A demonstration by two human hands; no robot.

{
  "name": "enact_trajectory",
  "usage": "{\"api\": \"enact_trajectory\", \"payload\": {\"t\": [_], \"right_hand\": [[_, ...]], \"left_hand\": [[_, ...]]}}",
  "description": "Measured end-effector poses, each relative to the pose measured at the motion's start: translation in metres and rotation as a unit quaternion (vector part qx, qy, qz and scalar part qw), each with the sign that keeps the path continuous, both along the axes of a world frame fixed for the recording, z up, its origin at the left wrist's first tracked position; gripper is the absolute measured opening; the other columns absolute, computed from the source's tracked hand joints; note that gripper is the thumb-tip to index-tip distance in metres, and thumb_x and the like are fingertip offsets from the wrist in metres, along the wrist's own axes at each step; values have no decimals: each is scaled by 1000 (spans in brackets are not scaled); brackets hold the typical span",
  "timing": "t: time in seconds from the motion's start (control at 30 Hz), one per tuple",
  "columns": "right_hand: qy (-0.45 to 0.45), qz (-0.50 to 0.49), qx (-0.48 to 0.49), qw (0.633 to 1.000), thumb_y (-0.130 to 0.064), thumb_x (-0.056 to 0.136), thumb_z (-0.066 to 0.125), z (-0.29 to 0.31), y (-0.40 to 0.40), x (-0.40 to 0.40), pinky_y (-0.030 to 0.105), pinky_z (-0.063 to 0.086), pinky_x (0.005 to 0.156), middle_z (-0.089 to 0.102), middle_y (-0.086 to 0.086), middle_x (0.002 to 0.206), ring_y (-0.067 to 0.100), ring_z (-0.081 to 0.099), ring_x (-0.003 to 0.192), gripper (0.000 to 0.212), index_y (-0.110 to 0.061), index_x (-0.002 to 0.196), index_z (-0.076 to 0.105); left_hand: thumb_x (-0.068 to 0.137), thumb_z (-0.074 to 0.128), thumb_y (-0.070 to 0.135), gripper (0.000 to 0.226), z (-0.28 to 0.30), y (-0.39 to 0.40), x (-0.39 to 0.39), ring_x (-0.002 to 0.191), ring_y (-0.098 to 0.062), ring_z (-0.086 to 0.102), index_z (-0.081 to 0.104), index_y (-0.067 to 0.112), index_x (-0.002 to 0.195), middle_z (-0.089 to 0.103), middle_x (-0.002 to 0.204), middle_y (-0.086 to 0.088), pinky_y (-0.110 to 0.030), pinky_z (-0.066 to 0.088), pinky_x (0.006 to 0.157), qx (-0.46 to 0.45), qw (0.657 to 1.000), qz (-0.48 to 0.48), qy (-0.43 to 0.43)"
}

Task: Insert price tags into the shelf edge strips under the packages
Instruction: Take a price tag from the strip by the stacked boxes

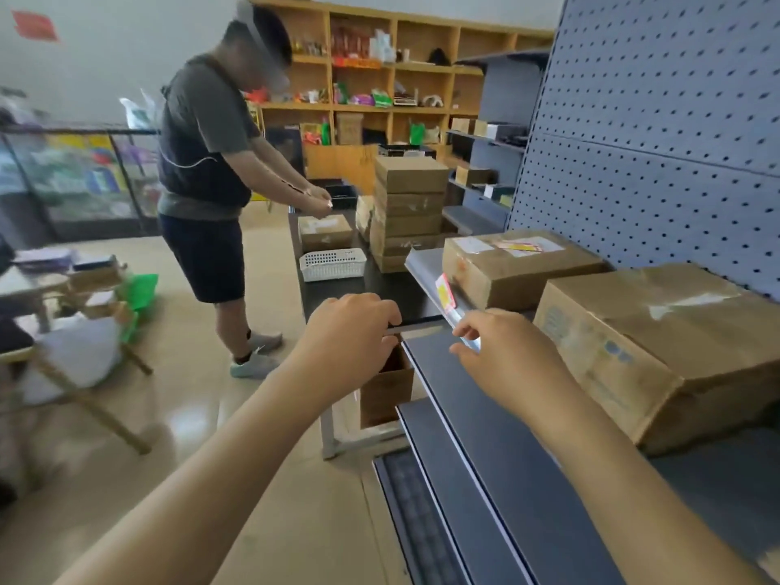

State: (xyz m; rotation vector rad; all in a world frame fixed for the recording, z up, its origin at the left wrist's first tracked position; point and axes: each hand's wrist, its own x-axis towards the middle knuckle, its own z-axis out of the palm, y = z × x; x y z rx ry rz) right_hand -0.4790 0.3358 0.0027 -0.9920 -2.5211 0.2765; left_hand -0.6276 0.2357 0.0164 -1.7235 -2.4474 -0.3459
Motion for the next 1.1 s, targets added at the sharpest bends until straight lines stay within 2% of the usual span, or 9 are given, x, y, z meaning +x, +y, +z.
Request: {"api": "enact_trajectory", "payload": {"t": [0.1,0.27,0.43,0.6,0.7,0.8,0.9,1.0,1.1], "right_hand": [[-25,-24,-10,999,-28,91,58,0,28,-31,26,44,69,64,1,106,19,58,90,15,-24,105,63],[-33,-84,-9,996,-27,92,56,8,71,-75,23,38,66,67,-1,101,20,60,88,18,-25,108,63],[-39,-132,-23,990,-23,88,53,21,108,-109,33,51,66,69,6,87,26,62,79,13,-19,90,66],[-85,-186,-40,978,-21,93,47,31,155,-113,33,52,78,65,4,111,25,61,94,22,-17,108,63],[-103,-215,-25,971,-23,92,51,34,192,-108,33,50,77,65,4,107,23,59,91,17,-20,102,64],[-153,-232,-13,961,-21,92,53,41,234,-104,31,46,70,62,6,109,22,56,87,19,-20,108,64],[-173,-244,-18,954,-18,90,56,49,269,-100,31,47,68,62,6,110,24,59,89,24,-20,113,62],[-182,-233,-51,954,-12,90,56,46,300,-103,27,41,59,61,4,110,20,57,86,27,-20,115,61],[-196,-233,-72,950,-9,87,53,37,319,-112,34,47,66,63,4,110,21,60,88,26,-20,108,63]], "left_hand": [[91,55,31,30,1,31,-35,105,-17,59,56,27,121,62,117,4,-38,51,91,7,1000,-20,-13],[90,57,32,29,12,85,-93,100,-16,61,58,28,119,64,113,5,-36,53,87,20,997,-71,-10],[91,55,35,27,16,143,-140,101,-12,60,57,33,117,63,116,10,-27,48,81,24,992,-124,-3],[92,53,34,25,12,204,-149,104,-12,58,57,34,117,61,117,10,-26,45,83,7,981,-196,-11],[90,55,35,25,10,246,-152,98,-9,59,58,34,115,62,112,13,-25,47,81,3,974,-225,-16],[89,57,37,24,13,289,-157,95,-8,60,60,35,113,63,107,14,-26,49,78,14,971,-239,-11],[89,56,37,27,22,327,-155,98,-11,60,58,32,116,64,110,11,-28,50,82,14,966,-259,5],[90,56,35,28,25,357,-151,100,-12,60,58,30,118,63,113,10,-30,49,87,20,958,-285,3],[90,56,33,27,22,379,-152,99,-13,61,59,30,117,64,113,9,-31,50,86,20,950,-313,-6]]}}
